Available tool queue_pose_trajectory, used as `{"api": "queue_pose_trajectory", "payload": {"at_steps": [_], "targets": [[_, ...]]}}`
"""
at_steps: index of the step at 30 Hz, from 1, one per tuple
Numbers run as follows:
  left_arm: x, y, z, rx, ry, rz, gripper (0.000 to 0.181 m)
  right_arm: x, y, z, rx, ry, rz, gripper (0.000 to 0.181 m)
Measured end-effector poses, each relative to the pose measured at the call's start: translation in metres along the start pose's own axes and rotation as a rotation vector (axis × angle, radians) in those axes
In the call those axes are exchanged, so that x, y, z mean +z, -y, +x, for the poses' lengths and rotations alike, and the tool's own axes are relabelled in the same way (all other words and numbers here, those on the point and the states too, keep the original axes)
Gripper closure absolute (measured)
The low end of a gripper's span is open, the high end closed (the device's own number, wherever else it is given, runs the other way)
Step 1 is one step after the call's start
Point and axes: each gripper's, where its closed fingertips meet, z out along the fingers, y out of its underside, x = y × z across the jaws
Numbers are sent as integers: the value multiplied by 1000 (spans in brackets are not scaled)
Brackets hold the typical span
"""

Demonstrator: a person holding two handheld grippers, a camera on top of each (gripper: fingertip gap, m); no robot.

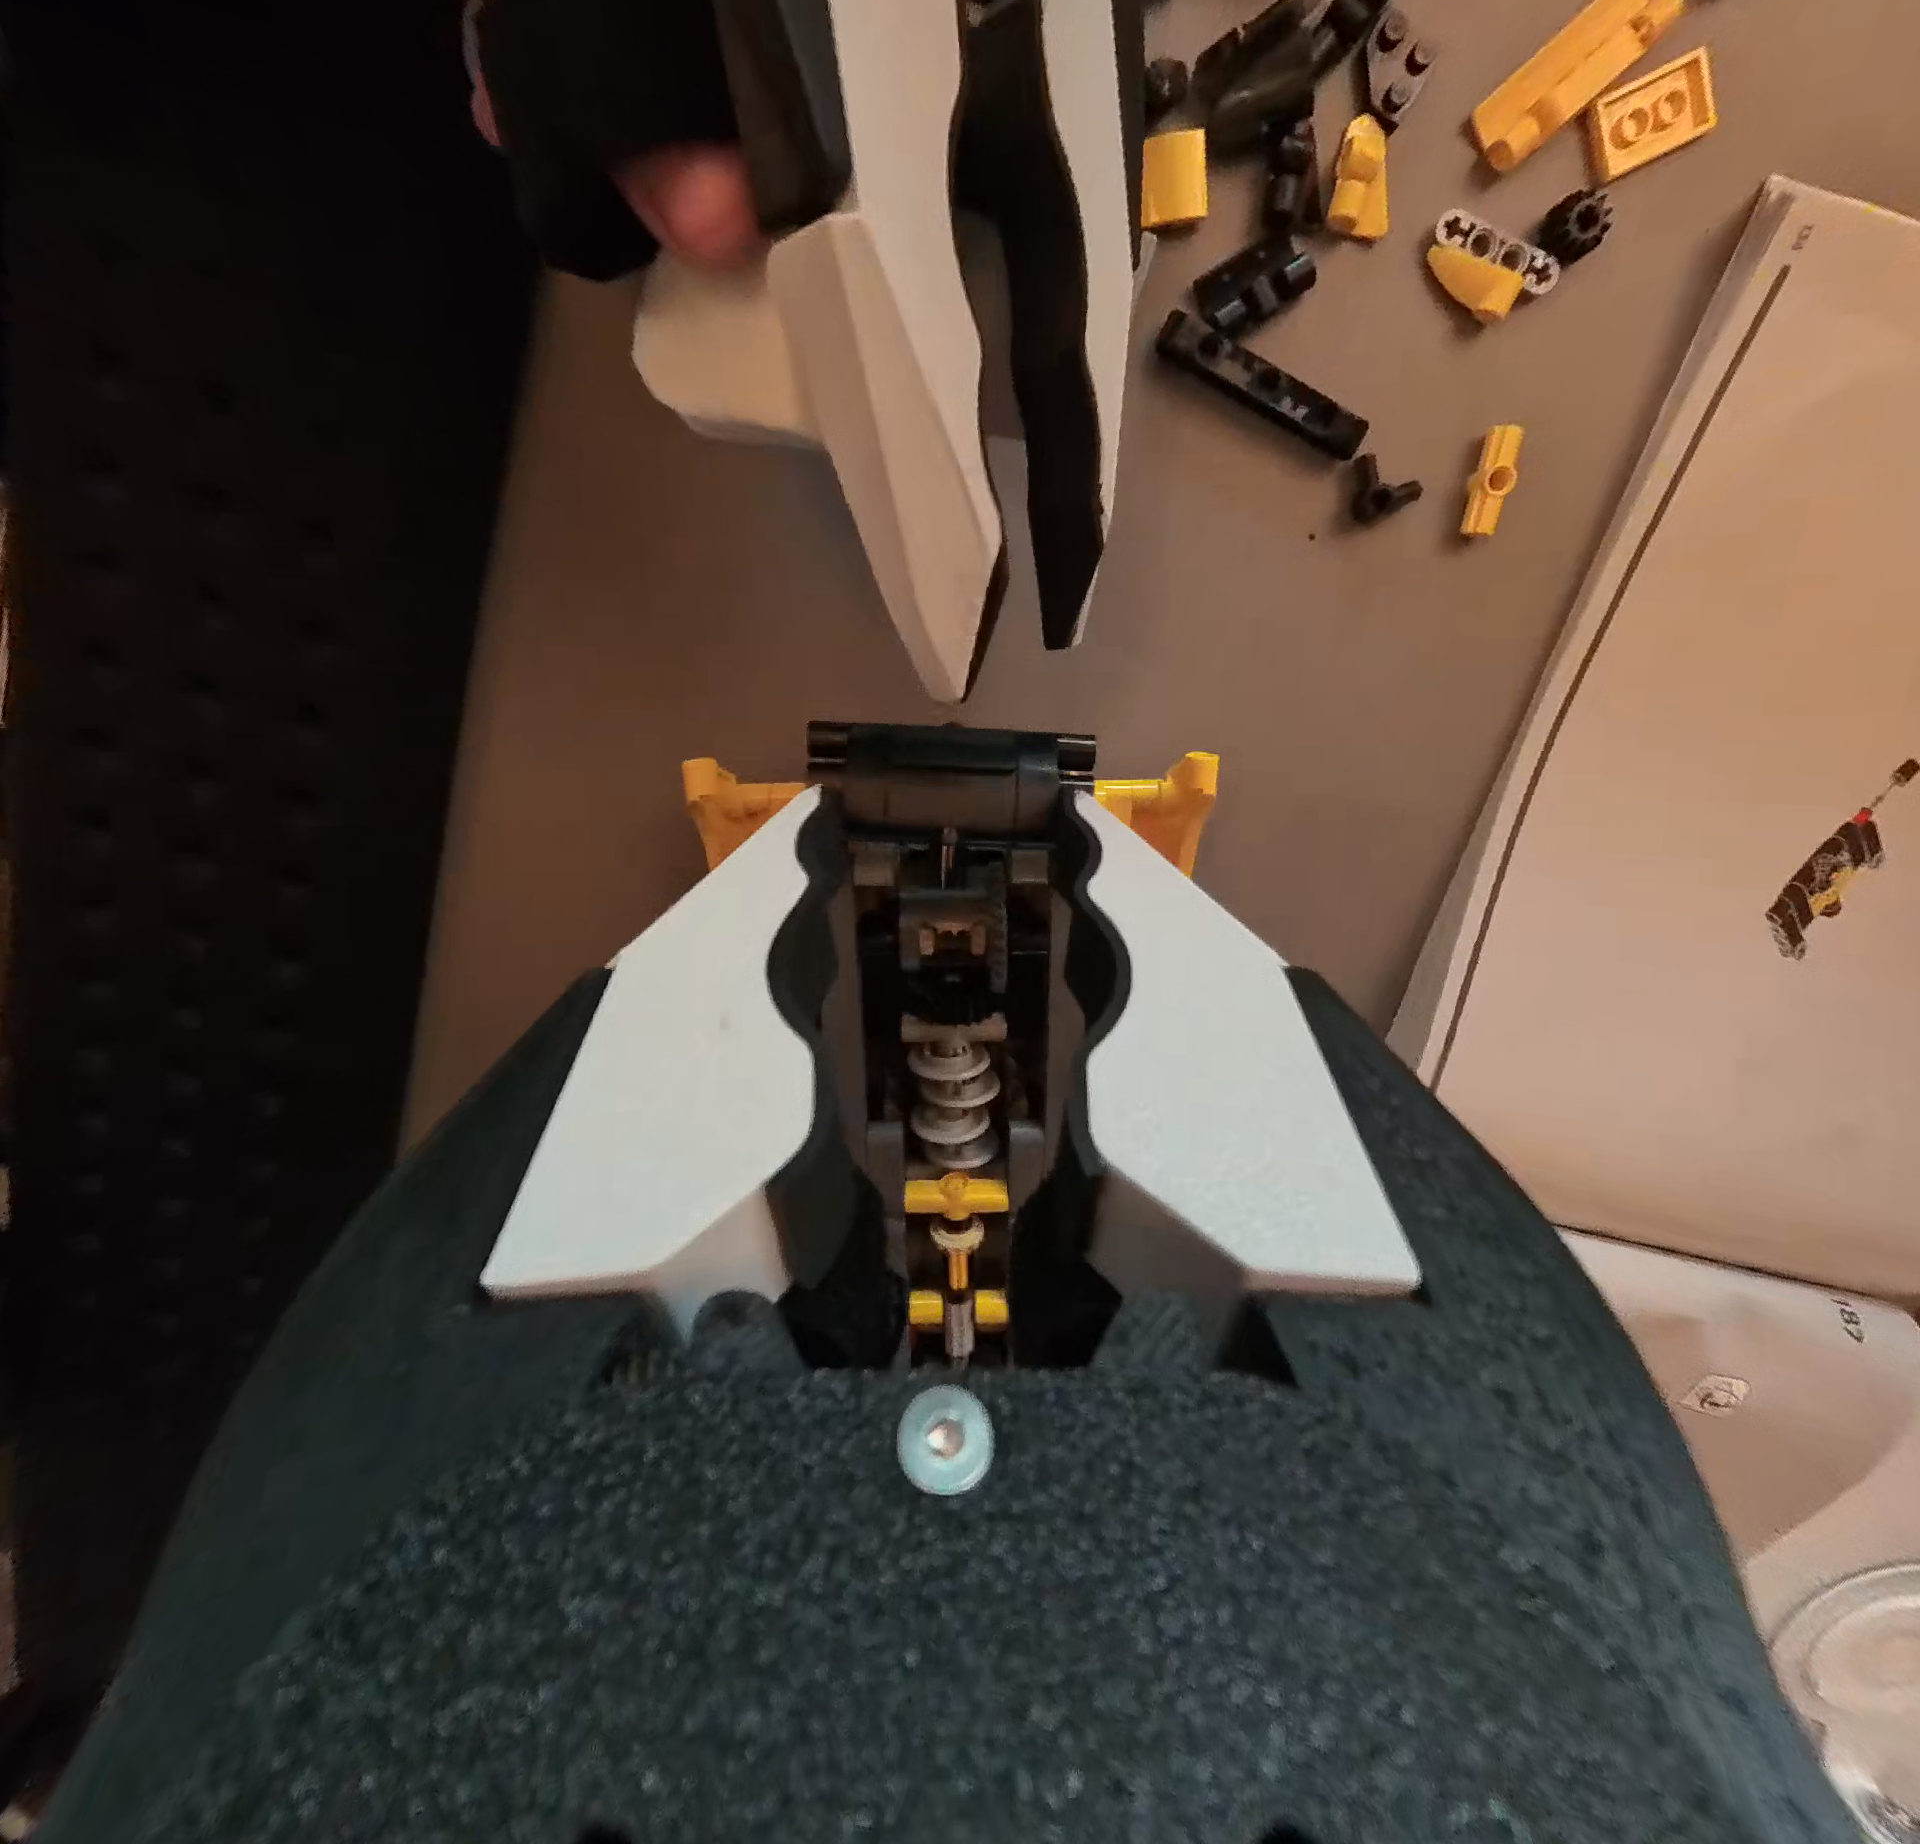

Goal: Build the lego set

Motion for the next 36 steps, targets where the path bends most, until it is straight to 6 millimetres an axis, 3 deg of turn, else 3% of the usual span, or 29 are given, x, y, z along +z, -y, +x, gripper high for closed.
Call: {"api": "queue_pose_trajectory", "payload": {"at_steps": [7,12,15,19,22,30,36], "targets": [[4,-7,-6,-57,5,-50,112,-1,5,1,1,-29,96,141],[11,-19,-3,-170,-66,-133,109,0,5,0,19,-24,143,141],[14,-21,5,-193,-127,-156,120,0,5,-1,6,-37,158,141],[11,-13,0,-187,-98,-110,127,-2,3,2,-18,-76,144,142],[7,-7,10,-183,-172,-88,153,0,4,3,-25,-83,129,141],[17,-9,10,-186,-189,-132,161,1,6,5,-4,-89,182,141],[17,-4,8,-175,-183,-127,163,-14,-10,19,29,-73,263,105]]}}
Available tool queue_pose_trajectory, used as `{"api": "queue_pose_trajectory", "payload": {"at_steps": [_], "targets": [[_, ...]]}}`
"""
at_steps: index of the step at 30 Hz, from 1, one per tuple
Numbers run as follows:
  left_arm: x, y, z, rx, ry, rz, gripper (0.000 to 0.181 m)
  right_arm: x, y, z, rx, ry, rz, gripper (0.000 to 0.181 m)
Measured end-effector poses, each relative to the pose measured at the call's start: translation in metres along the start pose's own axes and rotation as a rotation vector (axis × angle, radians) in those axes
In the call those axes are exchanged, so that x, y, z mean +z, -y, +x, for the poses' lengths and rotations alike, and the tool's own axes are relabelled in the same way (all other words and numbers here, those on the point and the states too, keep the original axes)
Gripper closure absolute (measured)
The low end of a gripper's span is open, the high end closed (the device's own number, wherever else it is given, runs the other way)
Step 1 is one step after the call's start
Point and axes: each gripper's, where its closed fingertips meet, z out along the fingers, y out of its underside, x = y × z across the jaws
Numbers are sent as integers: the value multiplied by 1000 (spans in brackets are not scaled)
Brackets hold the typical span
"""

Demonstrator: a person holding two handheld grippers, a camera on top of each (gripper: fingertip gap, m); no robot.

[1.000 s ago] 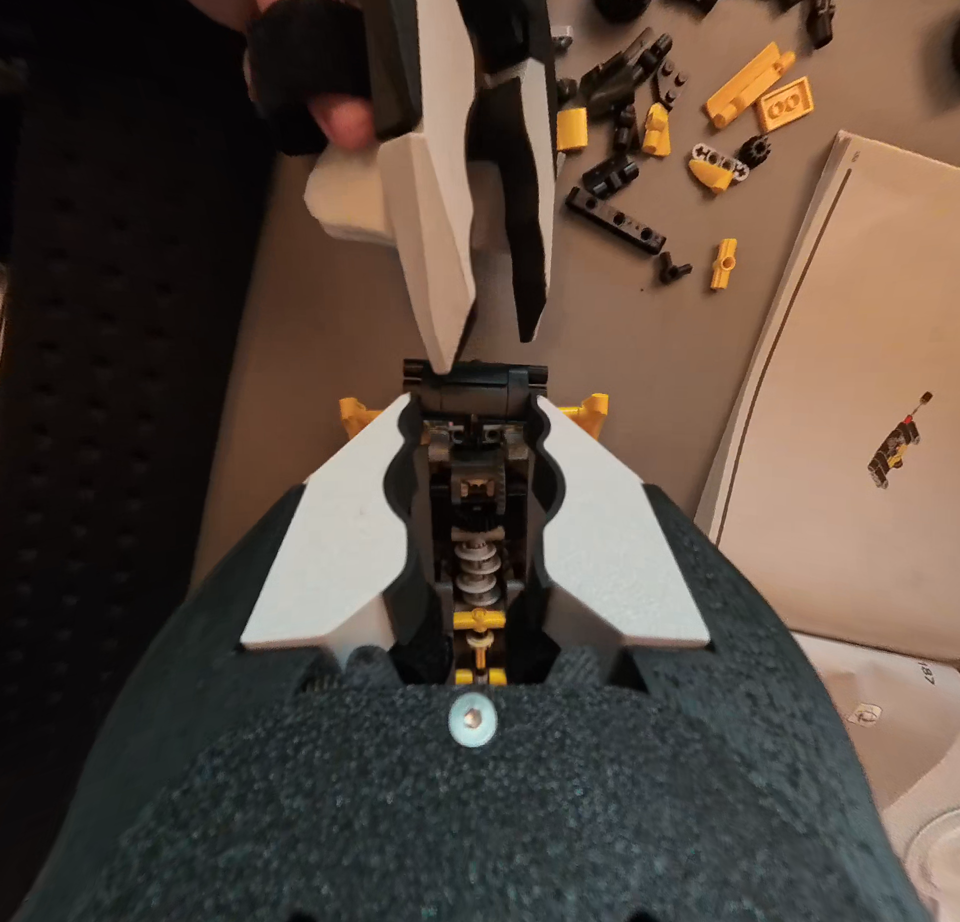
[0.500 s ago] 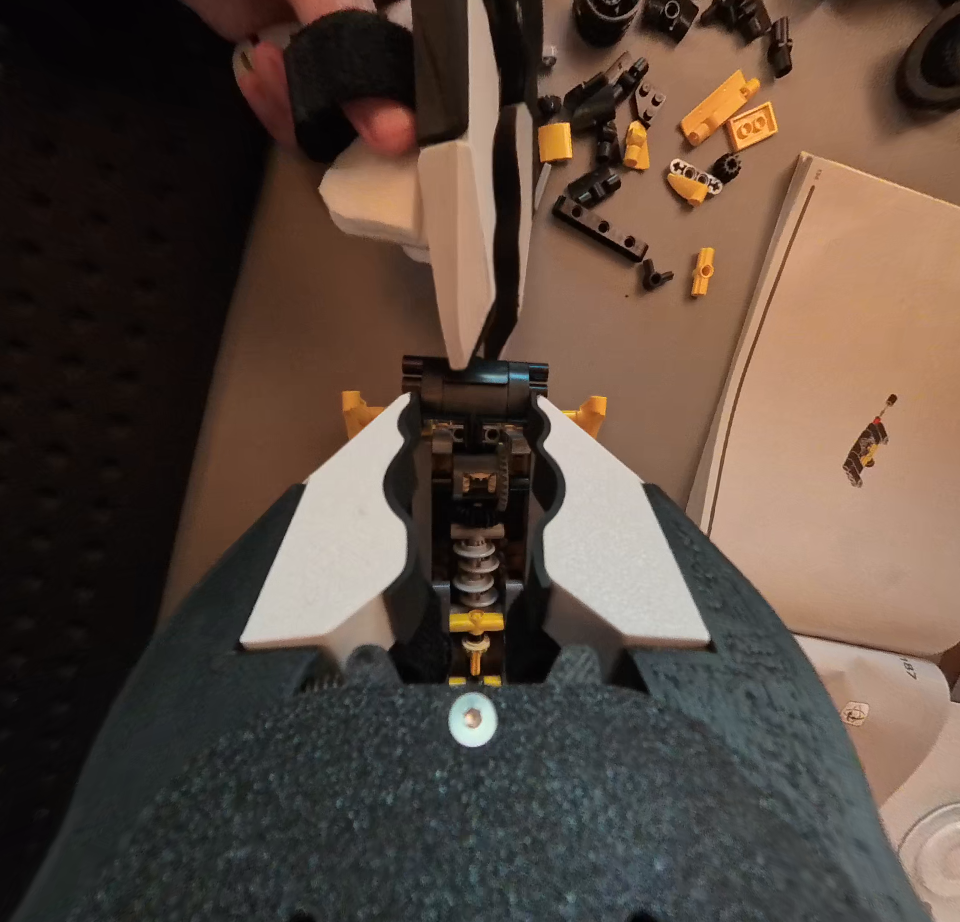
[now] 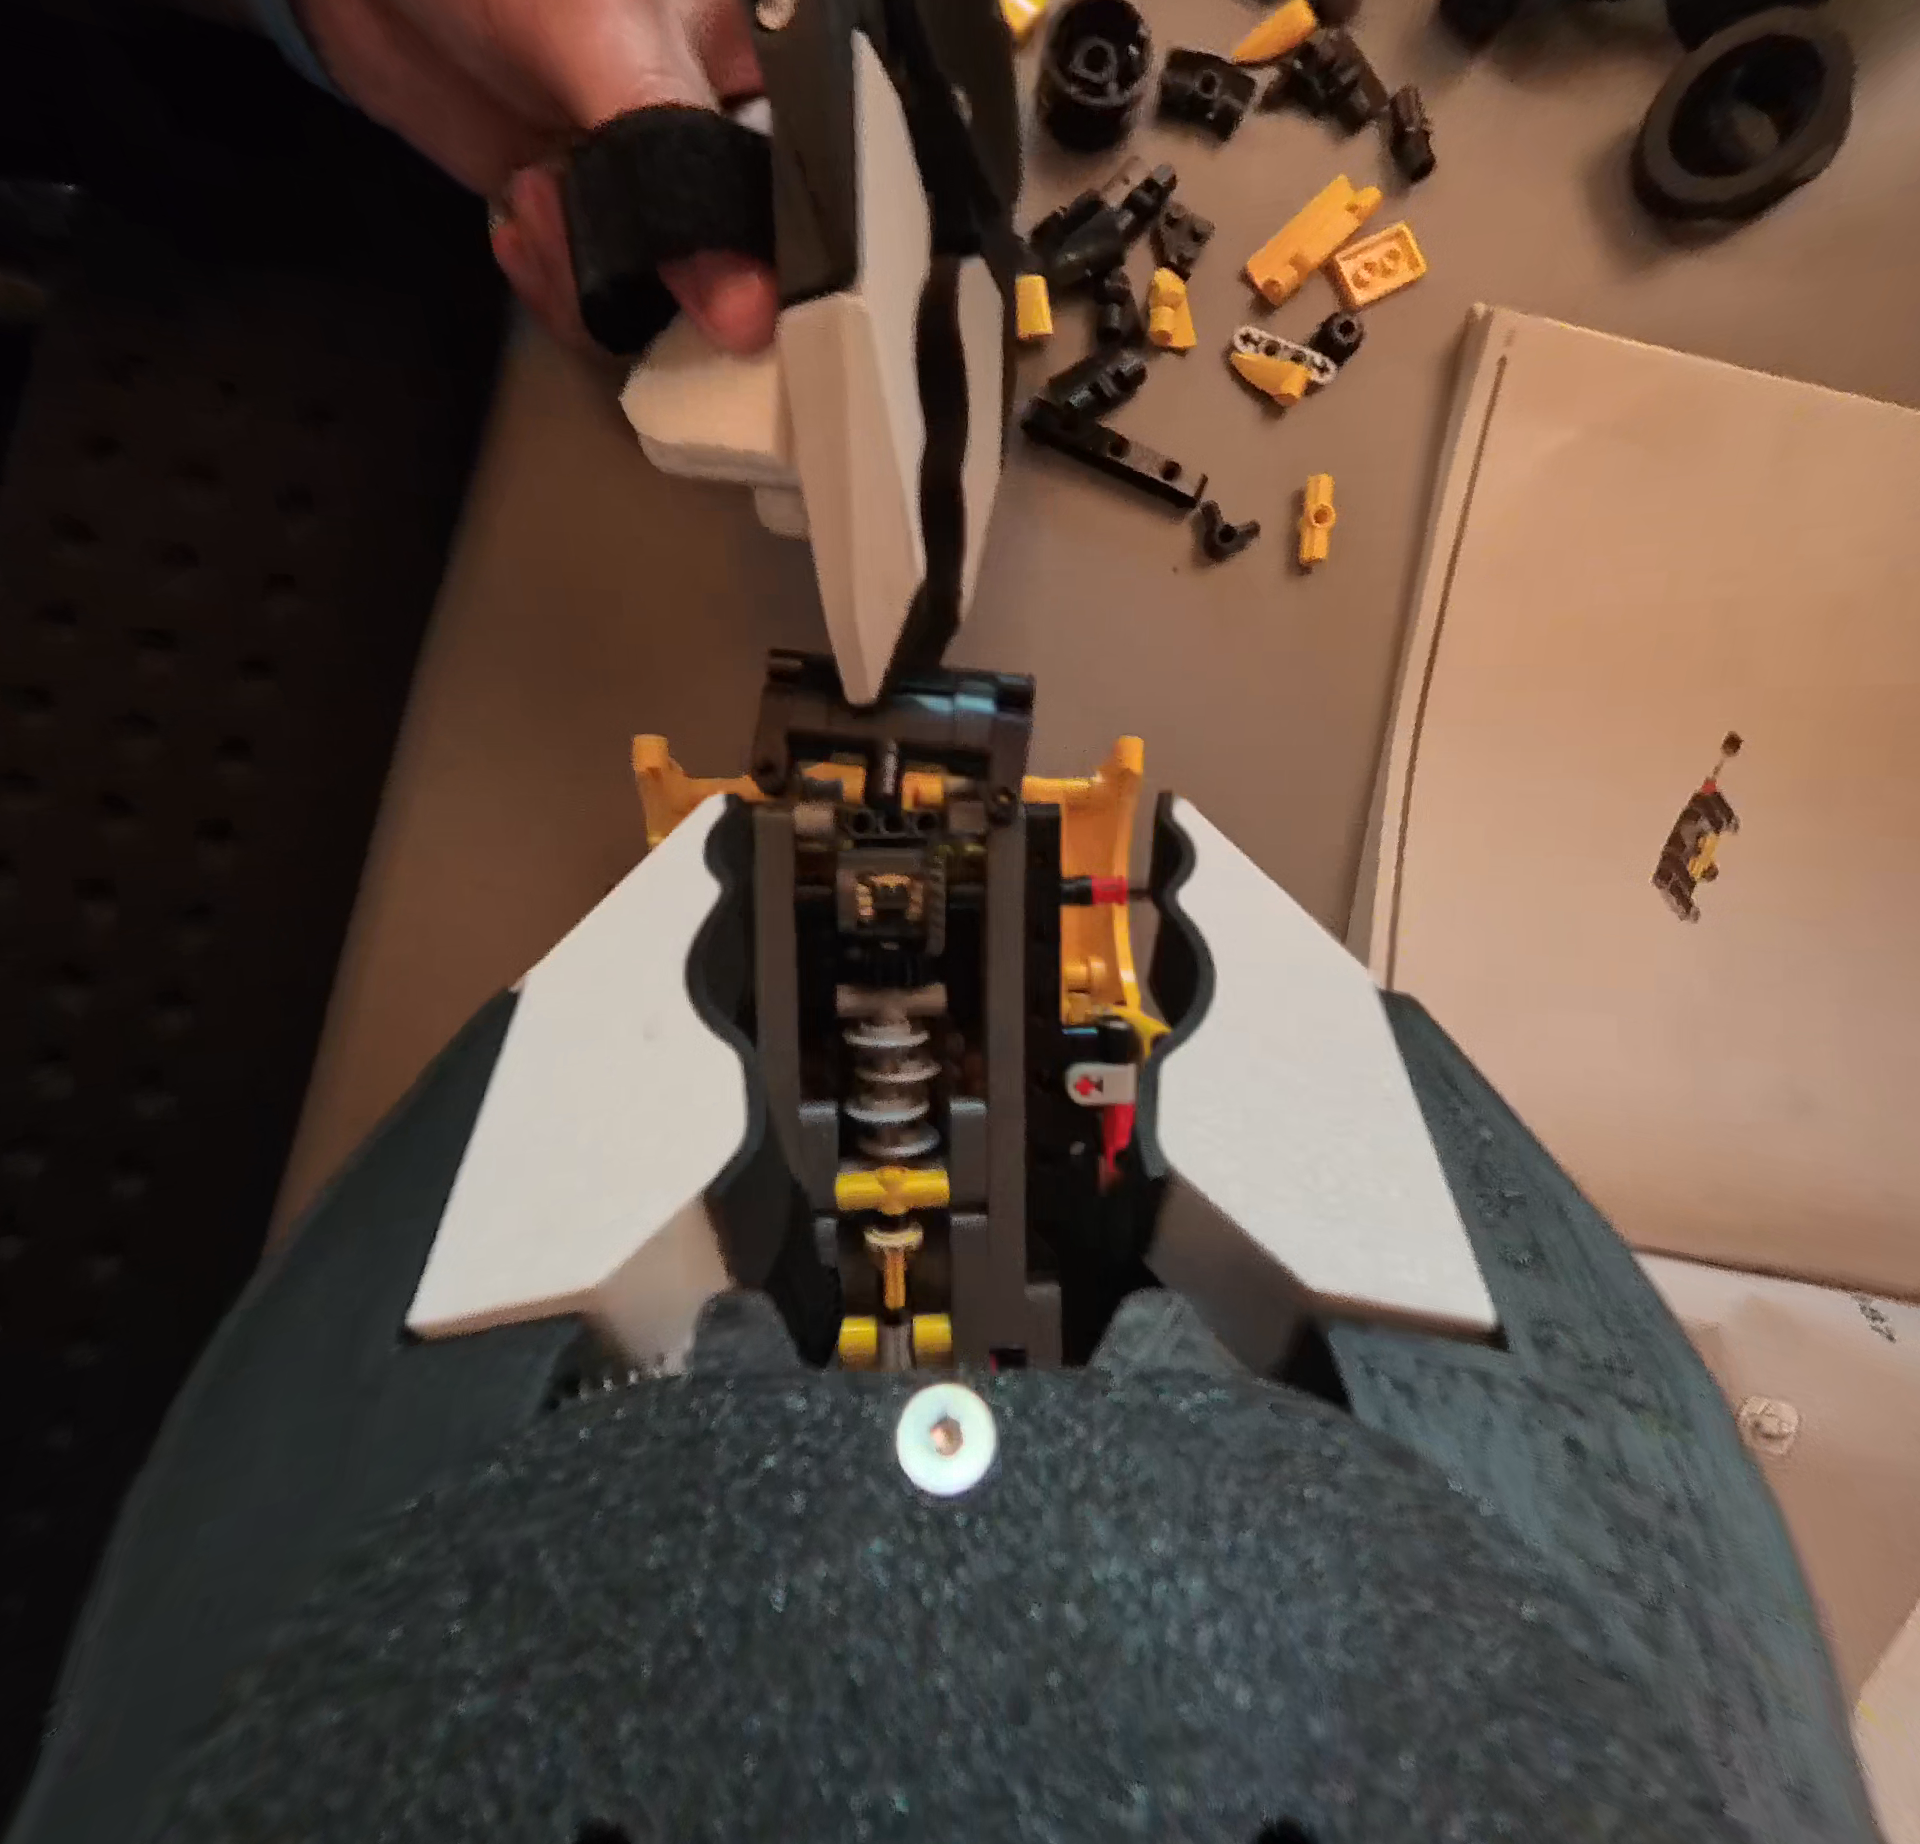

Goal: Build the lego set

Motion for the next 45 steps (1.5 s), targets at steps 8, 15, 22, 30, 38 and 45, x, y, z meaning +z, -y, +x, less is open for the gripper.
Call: {"api": "queue_pose_trajectory", "payload": {"at_steps": [8,15,22,30,38,45], "targets": [[-4,2,-1,-8,4,26,165,1,1,19,187,238,140,129],[-4,4,-5,-75,-10,18,165,11,-15,20,-45,262,-1,144],[-4,6,-6,-83,50,-17,165,13,-15,17,-70,166,-22,149],[-5,4,-9,-149,84,-85,166,17,-15,20,-43,151,37,166],[-4,6,-9,-183,78,-90,166,9,-13,20,-16,125,94,155],[-3,7,-10,-192,67,-90,166,5,1,1,38,-10,118,112]]}}
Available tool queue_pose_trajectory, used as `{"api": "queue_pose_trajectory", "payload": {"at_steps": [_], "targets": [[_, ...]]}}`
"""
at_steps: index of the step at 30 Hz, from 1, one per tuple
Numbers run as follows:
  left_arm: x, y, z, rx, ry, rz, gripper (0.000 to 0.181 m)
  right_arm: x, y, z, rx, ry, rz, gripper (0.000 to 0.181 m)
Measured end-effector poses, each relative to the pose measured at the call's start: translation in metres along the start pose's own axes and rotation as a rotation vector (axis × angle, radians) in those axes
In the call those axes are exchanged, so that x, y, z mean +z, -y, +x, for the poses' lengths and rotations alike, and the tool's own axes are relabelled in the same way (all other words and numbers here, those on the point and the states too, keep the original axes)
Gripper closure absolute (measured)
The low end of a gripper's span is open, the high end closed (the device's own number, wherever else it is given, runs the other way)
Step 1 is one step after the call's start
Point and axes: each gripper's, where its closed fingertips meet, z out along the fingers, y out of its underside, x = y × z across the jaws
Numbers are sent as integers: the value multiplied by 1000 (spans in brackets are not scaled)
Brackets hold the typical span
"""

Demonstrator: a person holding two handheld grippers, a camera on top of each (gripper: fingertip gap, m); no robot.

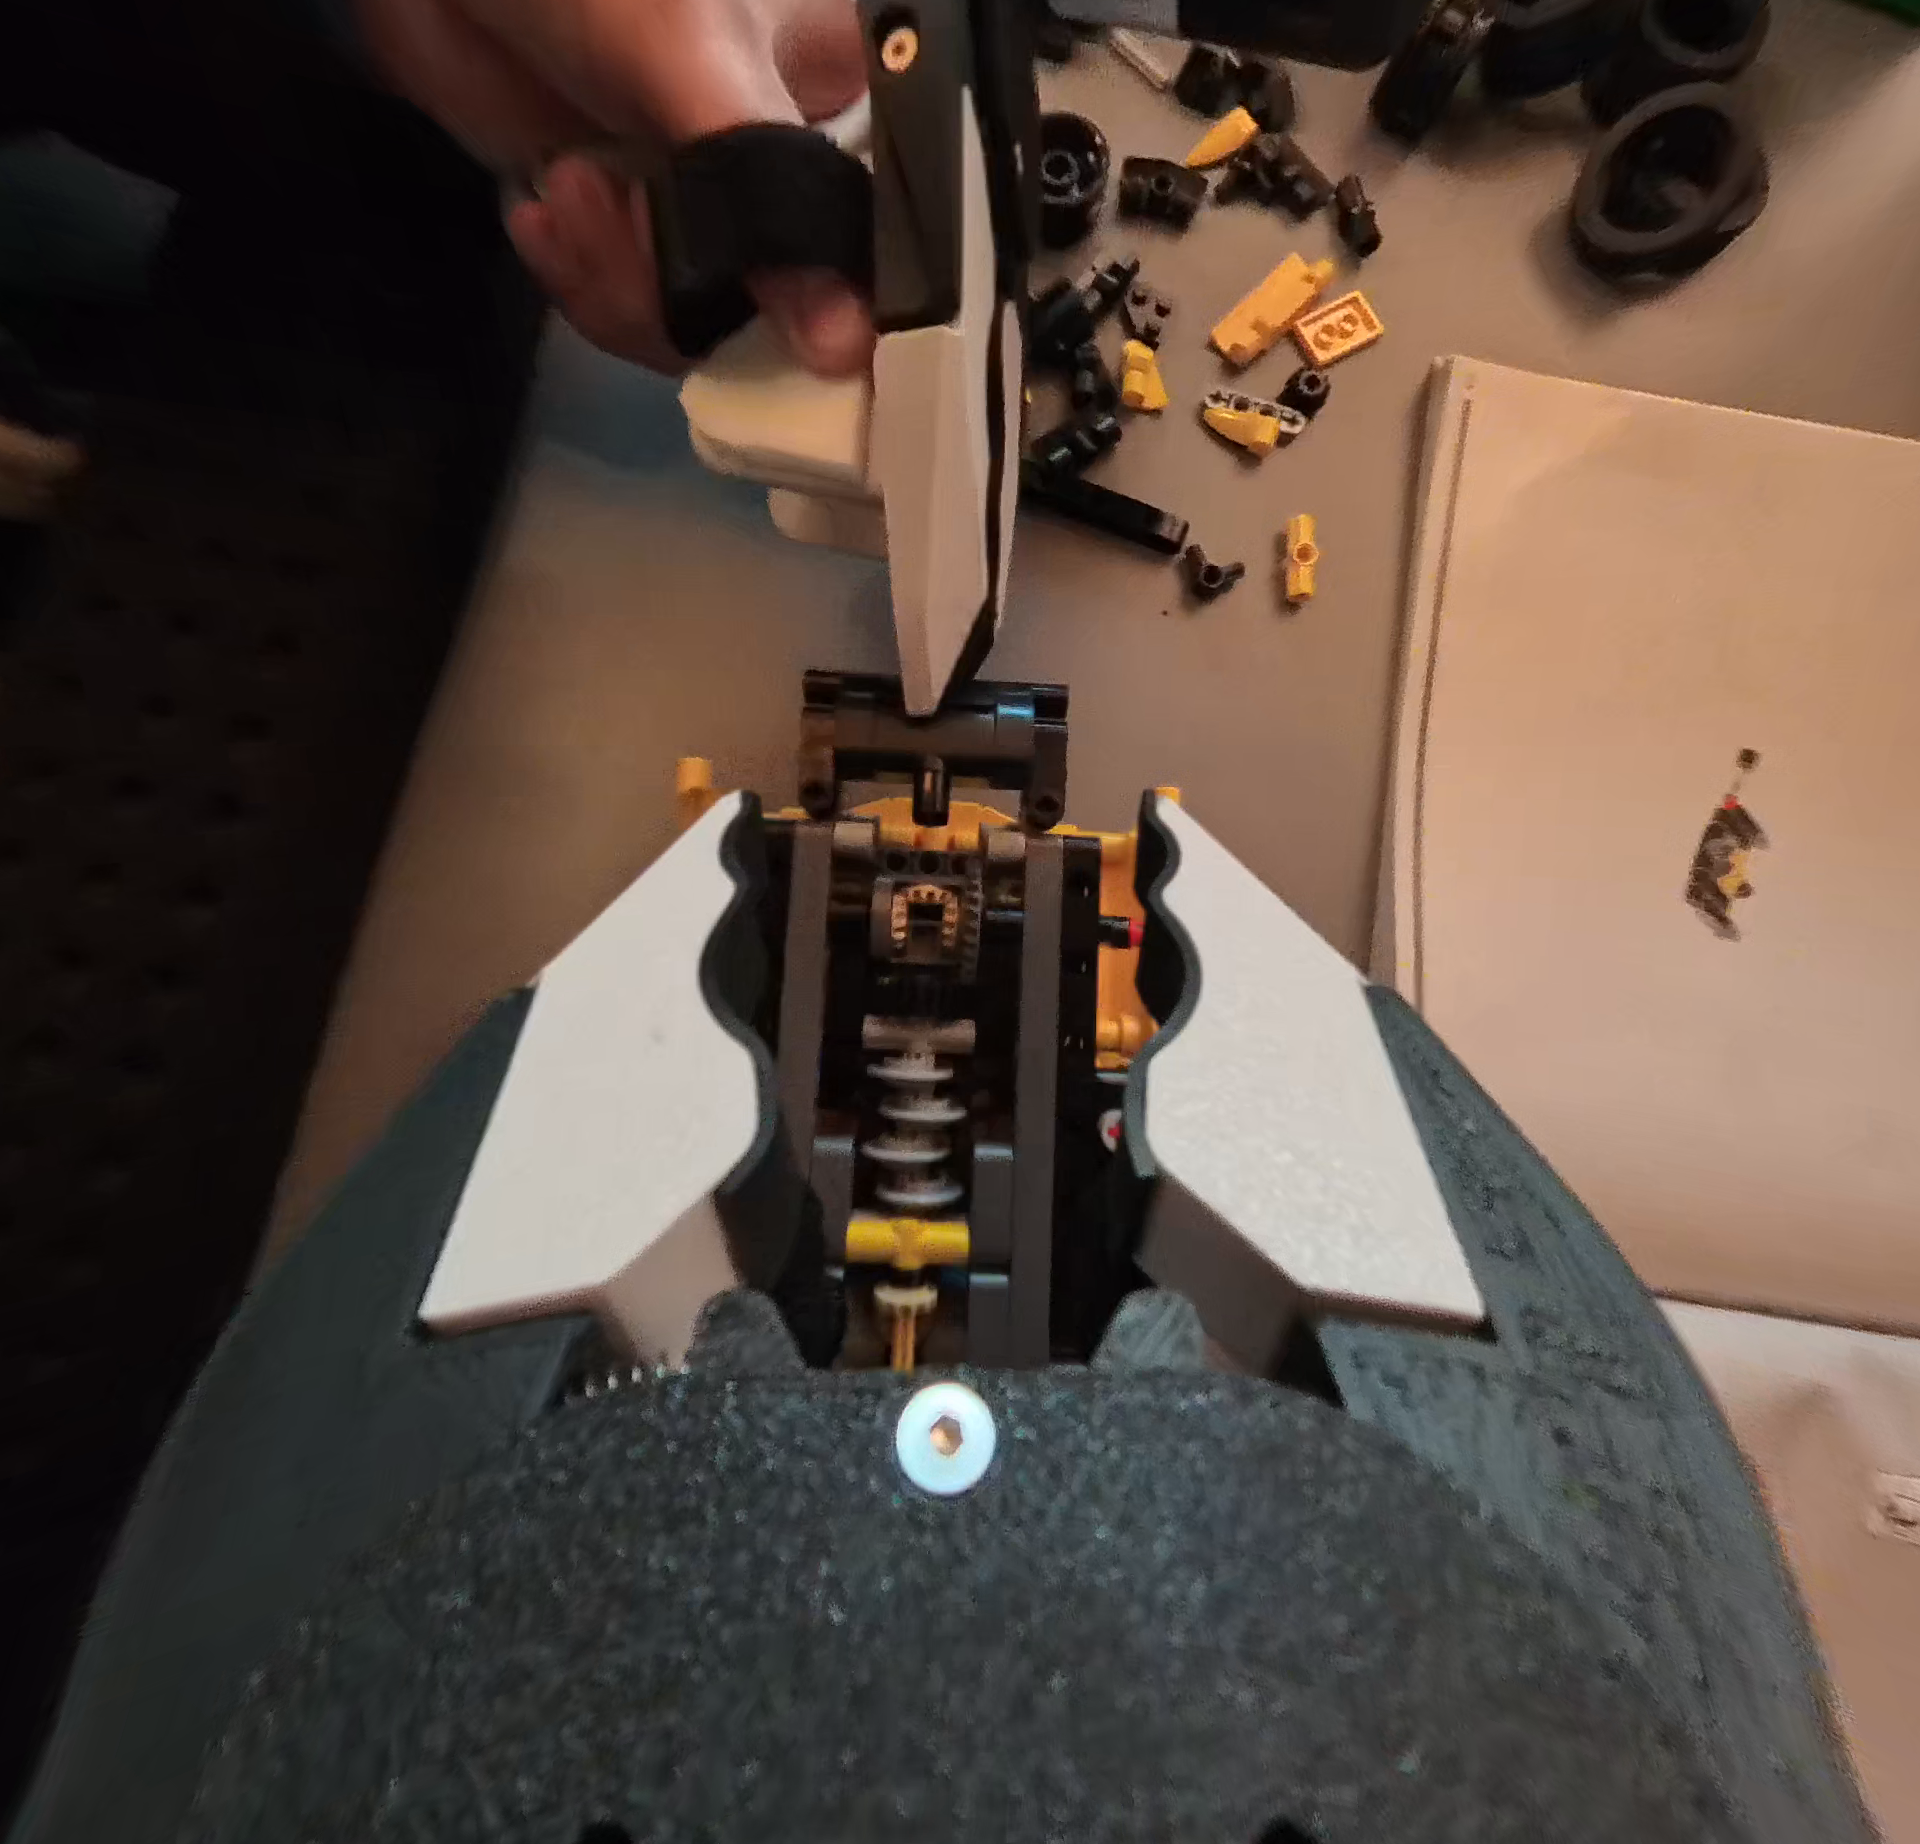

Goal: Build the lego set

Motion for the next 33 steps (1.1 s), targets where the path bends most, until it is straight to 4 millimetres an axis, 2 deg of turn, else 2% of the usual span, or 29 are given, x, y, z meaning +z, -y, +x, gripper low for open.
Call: {"api": "queue_pose_trajectory", "payload": {"at_steps": [3,6,10,13,16,22,24,26,27,30,32,33], "targets": [[0,0,0,3,-6,-3,166,16,1,-2,-33,-36,-48,109],[1,1,-1,14,5,5,166,28,-6,-3,-30,-21,-117,120],[1,0,-1,57,15,28,164,27,-7,-4,-21,-10,-103,121],[4,-5,-5,71,25,21,155,29,-9,-7,-25,8,-84,121],[10,-5,-6,32,-9,34,162,32,-13,-10,-40,12,-107,122],[16,-1,-8,16,-9,45,164,30,-20,-7,-4,1,-134,122],[17,-1,-5,10,-35,41,164,27,-19,-8,-14,-13,-122,121],[19,-2,-1,7,-56,30,163,16,-18,-6,-14,-43,-118,90],[20,-3,-1,6,-62,26,164,7,-21,-4,-1,-56,-137,85],[19,-3,-1,-1,-66,25,164,-16,-42,-1,54,-42,-208,86],[19,-3,-2,-4,-69,27,164,-20,-56,1,73,-44,-251,86],[19,-3,-3,-5,-72,28,164,-19,-55,0,73,-38,-235,88]]}}
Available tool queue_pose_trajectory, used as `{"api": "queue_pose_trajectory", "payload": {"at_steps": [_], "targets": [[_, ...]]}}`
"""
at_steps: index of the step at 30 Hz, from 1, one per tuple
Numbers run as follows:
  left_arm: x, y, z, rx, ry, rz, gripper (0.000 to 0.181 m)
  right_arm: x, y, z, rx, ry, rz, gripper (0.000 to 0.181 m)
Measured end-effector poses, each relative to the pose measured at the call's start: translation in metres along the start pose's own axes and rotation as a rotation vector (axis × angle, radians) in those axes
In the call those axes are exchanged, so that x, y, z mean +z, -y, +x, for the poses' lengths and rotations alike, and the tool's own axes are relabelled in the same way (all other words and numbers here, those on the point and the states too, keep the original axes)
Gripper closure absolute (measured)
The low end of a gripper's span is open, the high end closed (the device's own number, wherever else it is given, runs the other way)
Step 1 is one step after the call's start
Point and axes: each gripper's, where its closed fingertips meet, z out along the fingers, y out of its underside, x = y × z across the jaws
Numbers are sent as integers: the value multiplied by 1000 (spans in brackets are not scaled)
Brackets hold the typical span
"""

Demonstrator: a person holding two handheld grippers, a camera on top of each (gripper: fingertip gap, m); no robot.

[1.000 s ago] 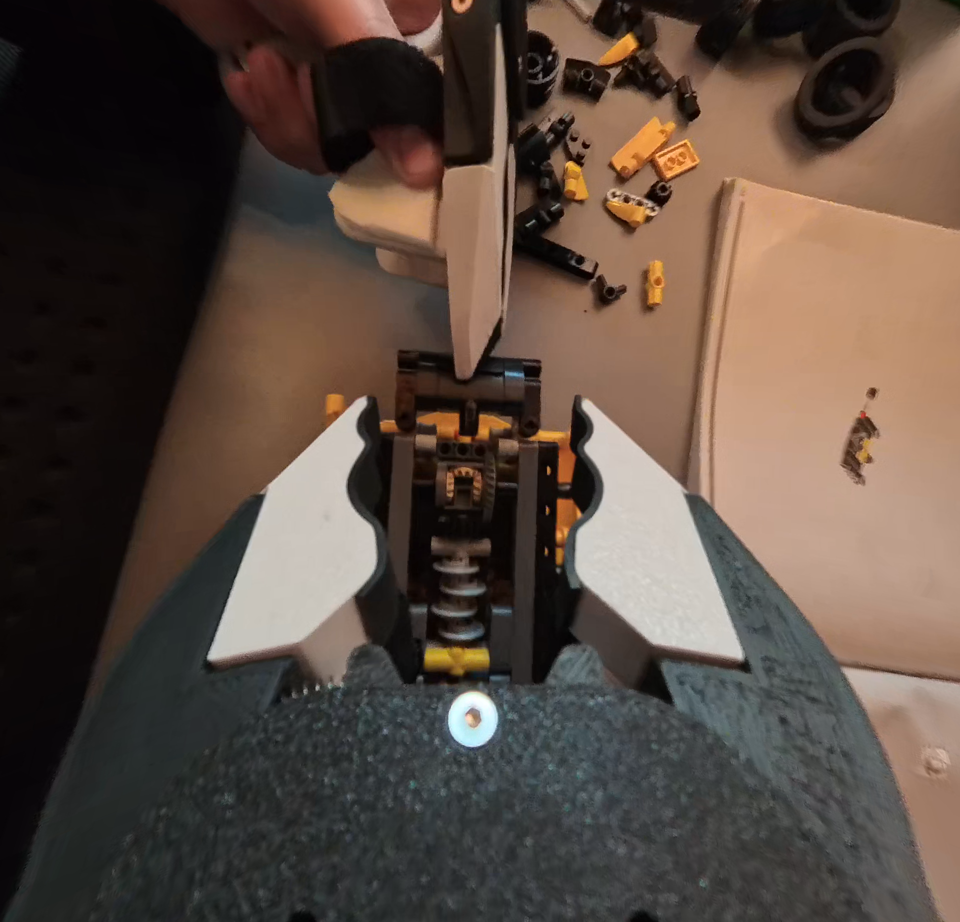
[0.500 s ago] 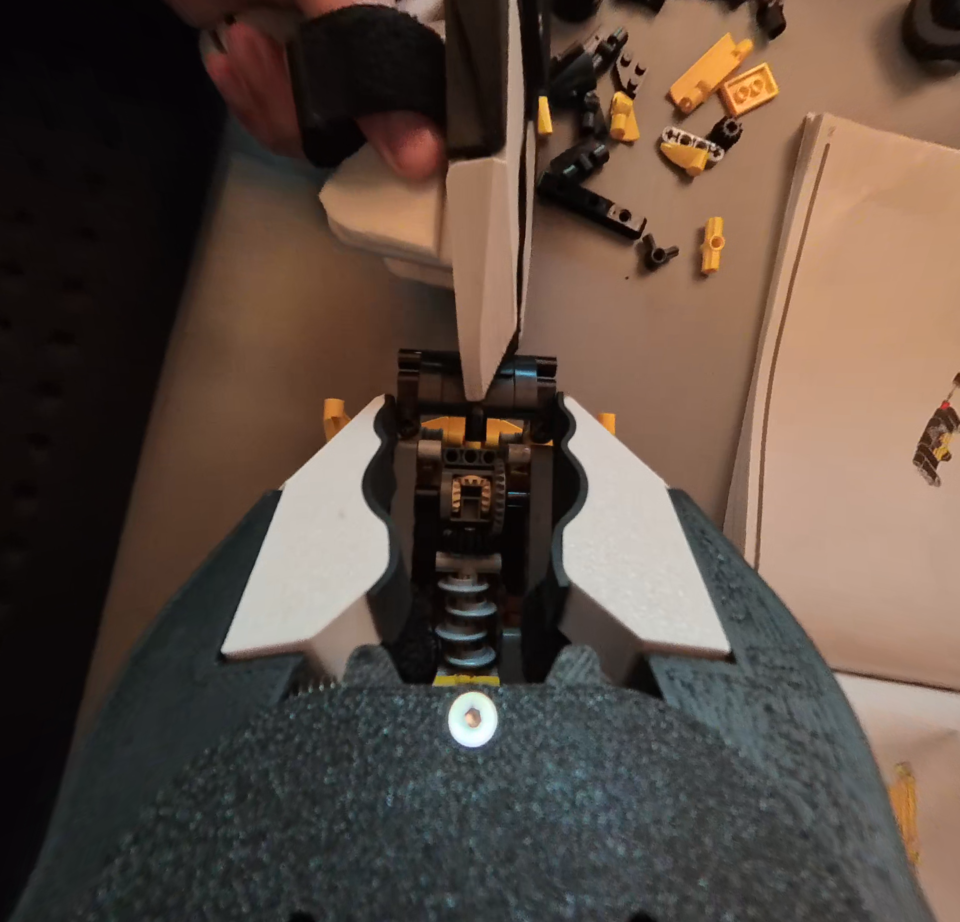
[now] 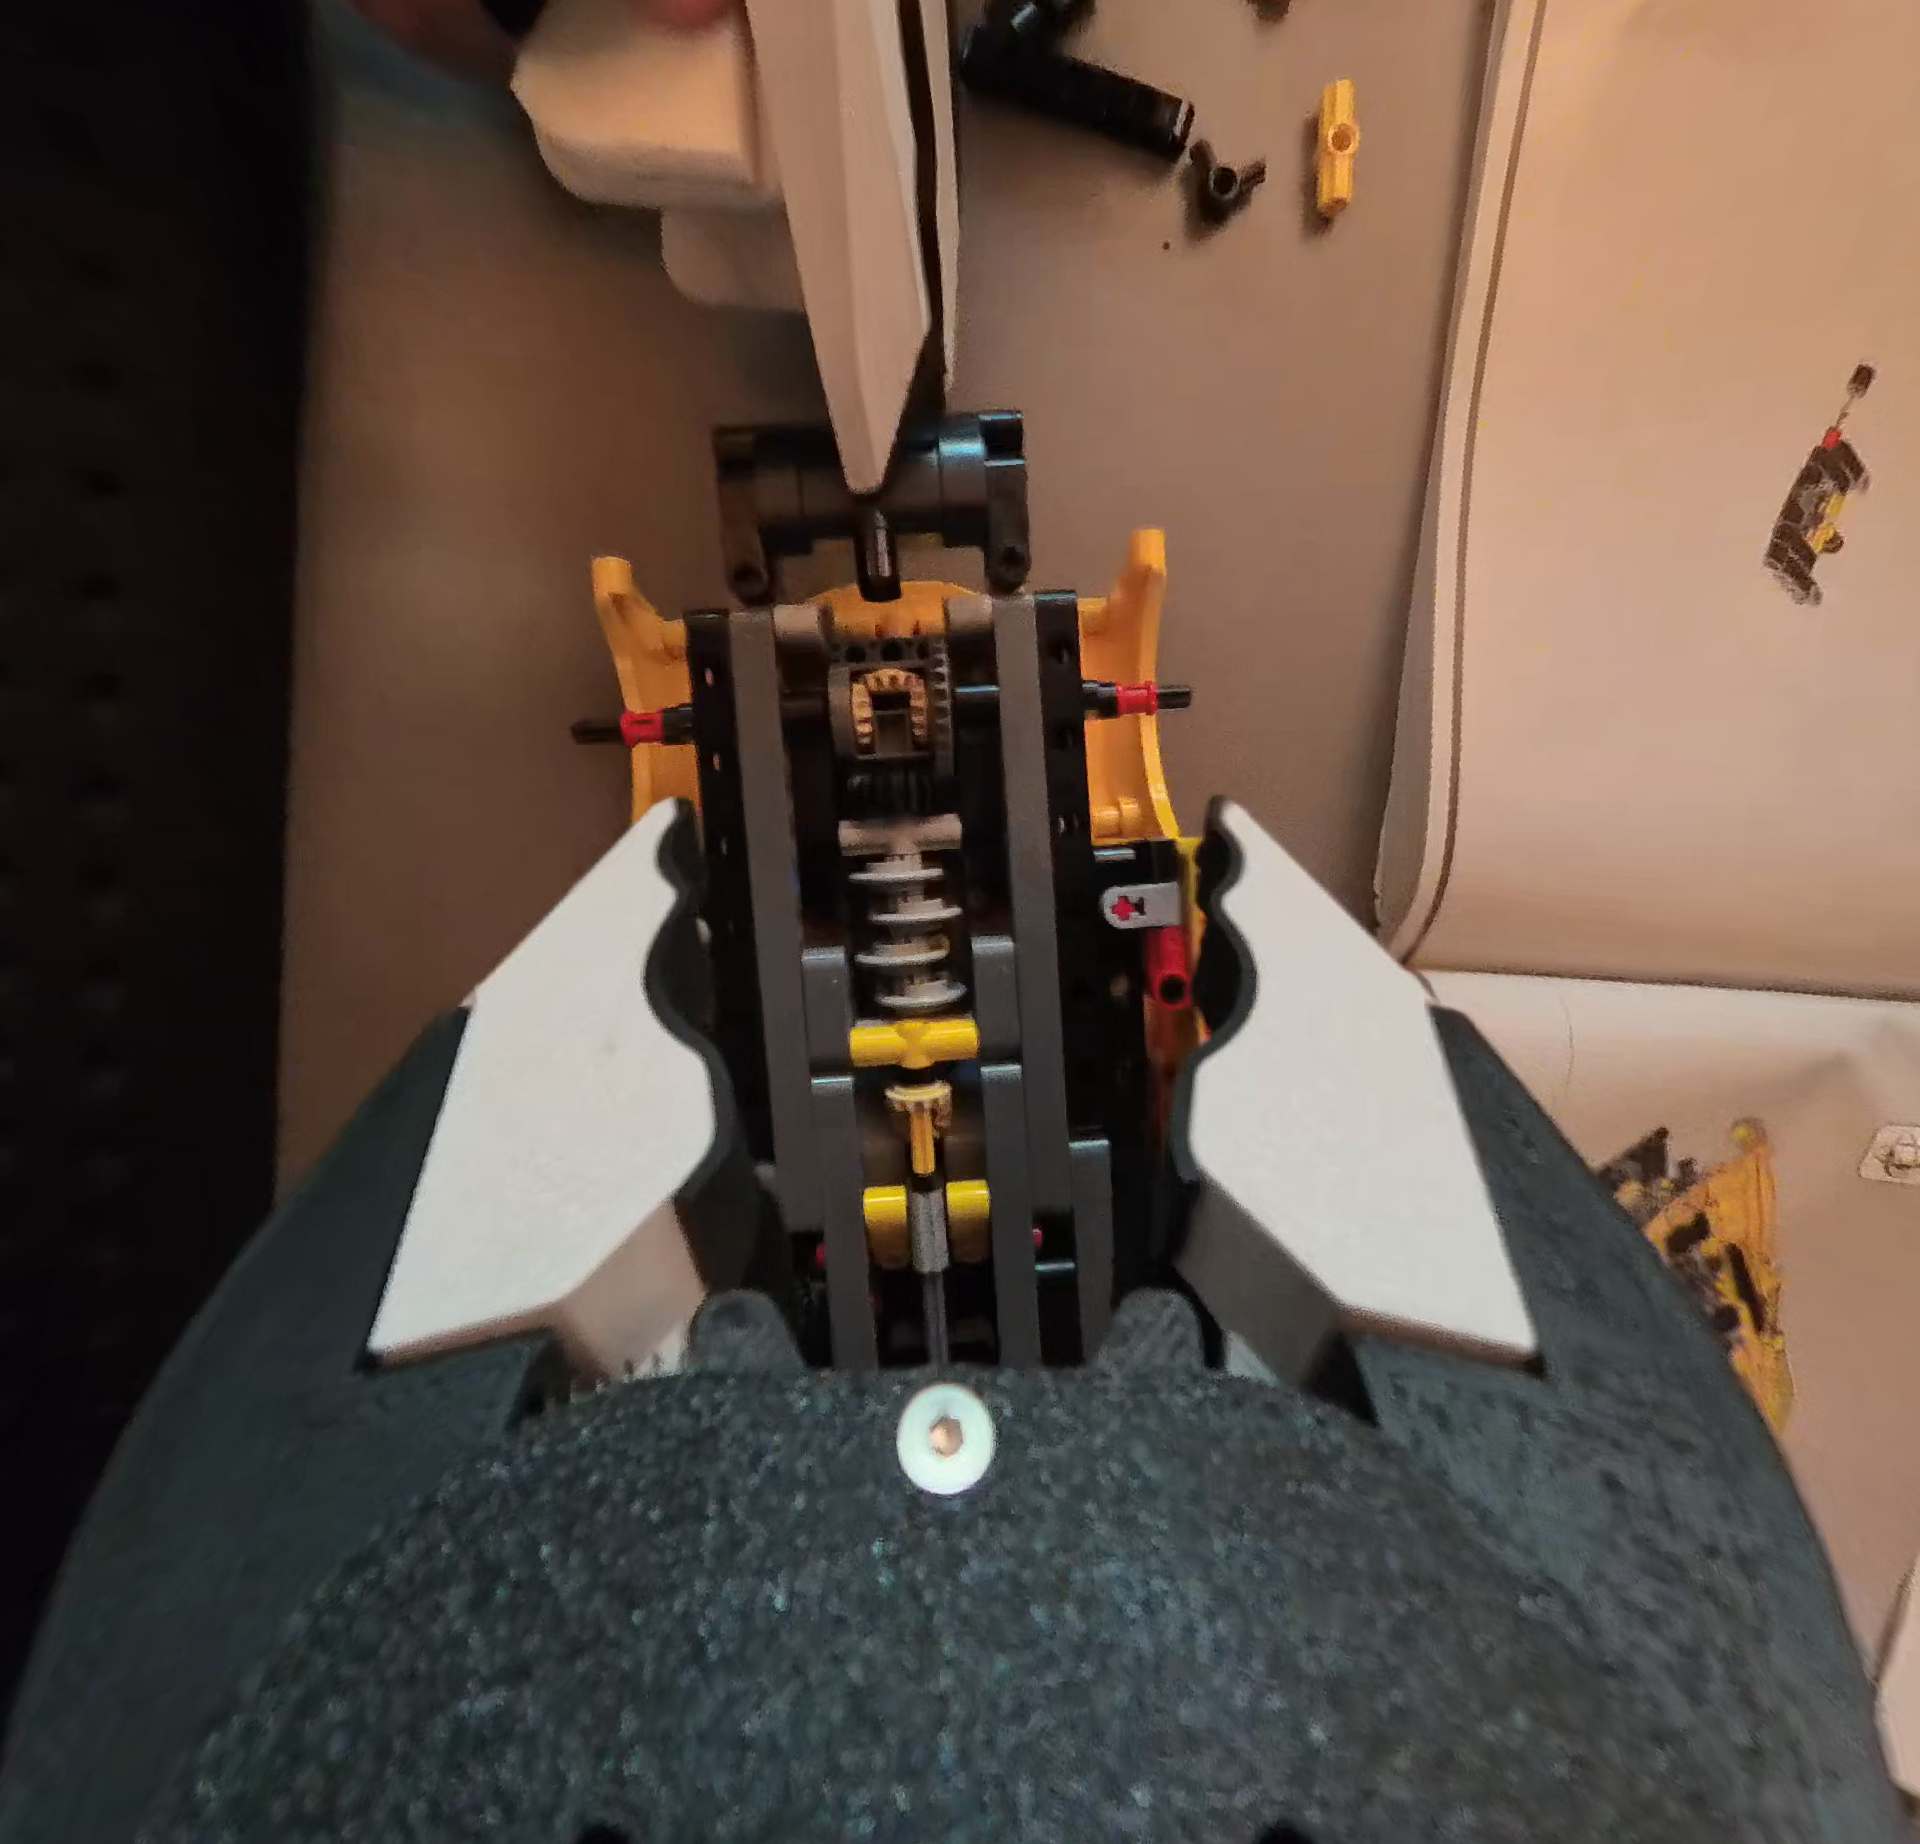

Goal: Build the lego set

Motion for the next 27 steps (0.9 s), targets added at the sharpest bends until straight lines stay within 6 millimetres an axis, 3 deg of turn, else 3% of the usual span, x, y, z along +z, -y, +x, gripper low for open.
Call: {"api": "queue_pose_trajectory", "payload": {"at_steps": [1,9,27], "targets": [[0,0,0,-2,-3,1,164,2,0,-6,-4,31,-9,98],[1,0,-2,-6,-11,5,164,27,-10,-12,-32,48,-195,96],[7,-5,-10,44,91,-60,163,27,-13,-12,-70,70,-167,99]]}}
